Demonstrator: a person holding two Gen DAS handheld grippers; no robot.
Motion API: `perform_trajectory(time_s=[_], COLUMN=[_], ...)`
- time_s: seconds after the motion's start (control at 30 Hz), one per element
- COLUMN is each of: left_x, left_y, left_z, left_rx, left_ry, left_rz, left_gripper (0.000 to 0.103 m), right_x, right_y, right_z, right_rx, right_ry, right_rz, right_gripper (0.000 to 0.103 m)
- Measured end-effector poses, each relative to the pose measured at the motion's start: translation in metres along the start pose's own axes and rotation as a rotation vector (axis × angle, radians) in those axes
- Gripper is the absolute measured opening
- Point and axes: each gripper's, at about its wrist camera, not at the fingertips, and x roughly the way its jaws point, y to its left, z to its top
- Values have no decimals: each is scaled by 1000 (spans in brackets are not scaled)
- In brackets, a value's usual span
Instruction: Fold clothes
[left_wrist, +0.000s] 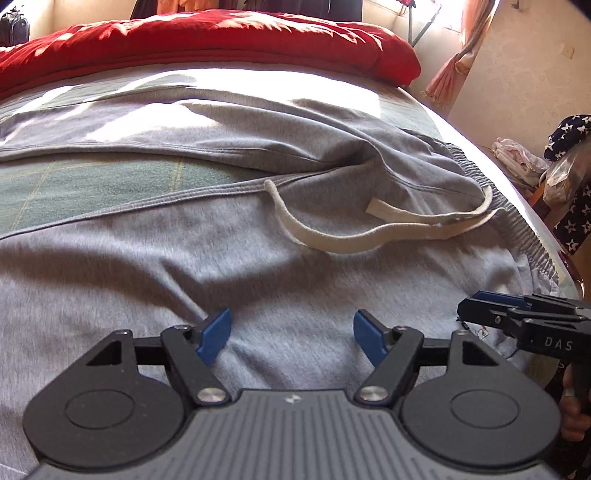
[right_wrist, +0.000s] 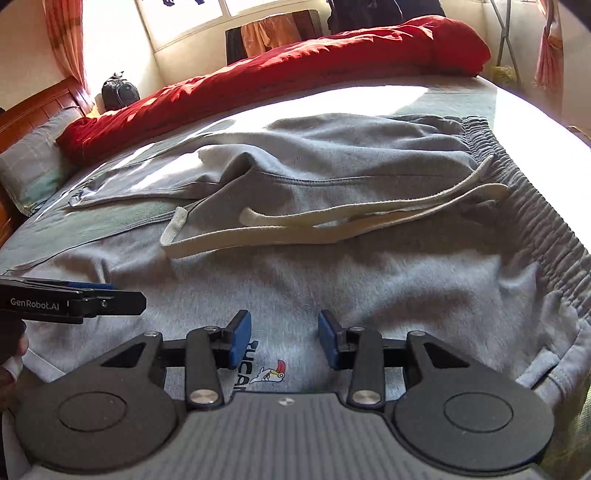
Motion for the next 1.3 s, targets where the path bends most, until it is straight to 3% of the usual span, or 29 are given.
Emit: perform_trajectory(time_s=[0.23, 0.33, 0.4, 0.5, 0.63, 0.73, 0.8, 0.9, 1.03, 1.17, 1.3], left_x=[-29, -33, -26, -15, -8, -9, -8, -6, -5, -5, -4], left_y=[-6, -18, -22, -27, -28, -23, -22, -24, -25, -25, -25], left_z=[-11, -2, -4, -8, -16, -22, -23, -23, -25, -26, -28], left_rx=[27, 67, 78, 93, 102, 95, 90, 91, 109, 118, 127], left_ry=[-10, -48, -26, 10, 29, 24, 26, 28, 25, 21, 17], left_rz=[42, 51, 52, 53, 40, 15, 4, 12, 13, 9, 7], left_gripper=[77, 79, 80, 81, 84, 96, 98, 101, 102, 102, 102], right_x=[-28, -38, -42, -43, -37, -44, -44, -42, -41, -52, -34], right_y=[-32, -30, -26, -34, -61, -75, -75, -75, -60, -53, -62], right_z=[-16, -9, -3, -1, -17, -30, -31, -32, -24, -8, -9], right_rx=[129, 114, 82, 97, 166, 203, 210, 219, 152, 79, 68], right_ry=[-44, -92, -121, -124, -65, -96, -100, -105, -95, -153, -87], right_rz=[-9, -45, -76, -116, -186, -129, -105, -71, -115, -141, -229], right_gripper=[45, 48, 53, 54, 54, 54, 56, 74, 76, 78, 79])
